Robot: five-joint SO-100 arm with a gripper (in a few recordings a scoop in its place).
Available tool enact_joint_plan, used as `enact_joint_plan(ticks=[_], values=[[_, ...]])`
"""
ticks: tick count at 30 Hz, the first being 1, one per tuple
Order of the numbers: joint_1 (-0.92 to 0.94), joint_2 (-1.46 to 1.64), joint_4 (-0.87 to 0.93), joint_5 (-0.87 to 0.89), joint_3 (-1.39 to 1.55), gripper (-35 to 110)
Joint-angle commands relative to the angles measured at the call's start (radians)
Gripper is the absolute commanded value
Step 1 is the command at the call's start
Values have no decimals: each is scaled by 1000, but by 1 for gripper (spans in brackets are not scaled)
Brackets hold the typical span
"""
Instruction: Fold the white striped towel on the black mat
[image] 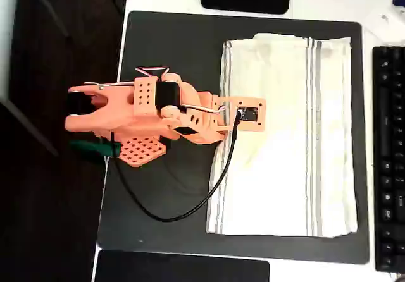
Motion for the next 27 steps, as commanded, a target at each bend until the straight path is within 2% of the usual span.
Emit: enact_joint_plan(ticks=[1, 14, 20, 27], values=[[38, 6, 6, -69, 15, 0], [38, 6, 6, -72, 15, 0], [52, 0, -38, -167, 9, 0], [2, -107, -49, -173, -107, 0]])
